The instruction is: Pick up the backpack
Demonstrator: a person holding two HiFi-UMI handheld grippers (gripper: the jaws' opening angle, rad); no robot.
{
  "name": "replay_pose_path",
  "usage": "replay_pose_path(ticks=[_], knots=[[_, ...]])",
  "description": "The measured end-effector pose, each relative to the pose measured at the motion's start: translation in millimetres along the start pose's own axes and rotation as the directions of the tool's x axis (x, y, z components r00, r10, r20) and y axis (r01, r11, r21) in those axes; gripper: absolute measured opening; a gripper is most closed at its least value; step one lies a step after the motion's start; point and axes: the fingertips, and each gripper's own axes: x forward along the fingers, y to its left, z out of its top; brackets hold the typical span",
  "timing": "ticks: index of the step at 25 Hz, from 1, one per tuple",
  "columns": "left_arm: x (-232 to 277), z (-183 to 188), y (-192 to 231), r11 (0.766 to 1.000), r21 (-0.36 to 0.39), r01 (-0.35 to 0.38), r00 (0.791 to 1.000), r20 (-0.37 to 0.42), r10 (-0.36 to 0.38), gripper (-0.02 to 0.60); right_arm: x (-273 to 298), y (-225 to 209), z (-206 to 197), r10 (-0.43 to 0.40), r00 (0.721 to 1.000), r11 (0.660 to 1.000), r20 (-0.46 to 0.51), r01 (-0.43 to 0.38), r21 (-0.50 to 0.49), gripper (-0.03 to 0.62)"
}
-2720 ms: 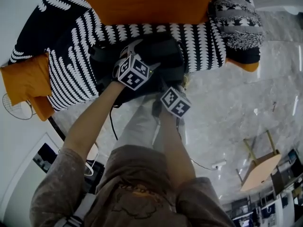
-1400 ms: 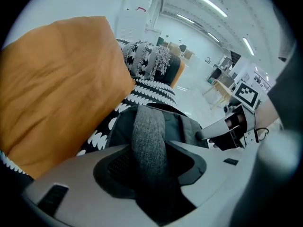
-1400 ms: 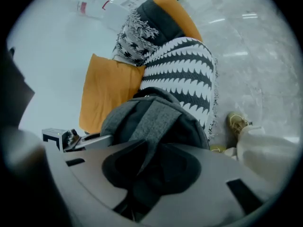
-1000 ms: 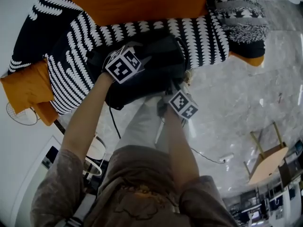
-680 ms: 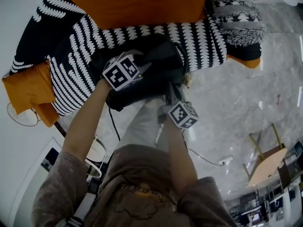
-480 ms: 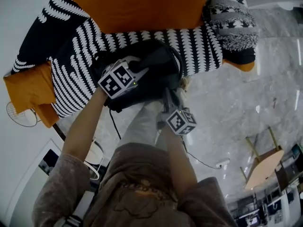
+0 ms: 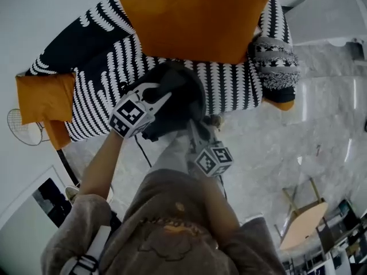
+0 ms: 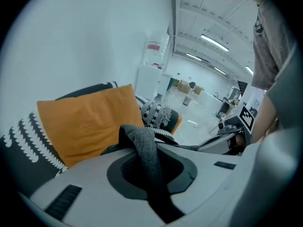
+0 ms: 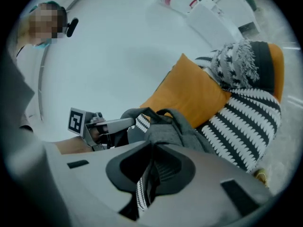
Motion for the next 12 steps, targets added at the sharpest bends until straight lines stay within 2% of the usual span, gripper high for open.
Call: replay_pose_path(ticks=[3, 6, 12], knots=[[-38, 17, 12, 0.996, -0.059, -0.062, 0.994, 0.082, 0.067, 0.031, 7, 36, 14, 0.049, 0.998, 0.996, -0.037, -0.052, -0.074, 0.024], [-83, 32, 17, 0.988, -0.100, -0.120, 0.979, 0.157, 0.134, 0.031, 7, 79, 19, 0.097, 0.993, 0.987, -0.068, -0.105, -0.125, 0.023], [-152, 60, 15, 0.969, -0.149, -0.197, 0.923, 0.304, 0.234, 0.031, -4, 132, 45, 0.191, 0.974, 0.951, -0.120, -0.214, -0.223, 0.023]])
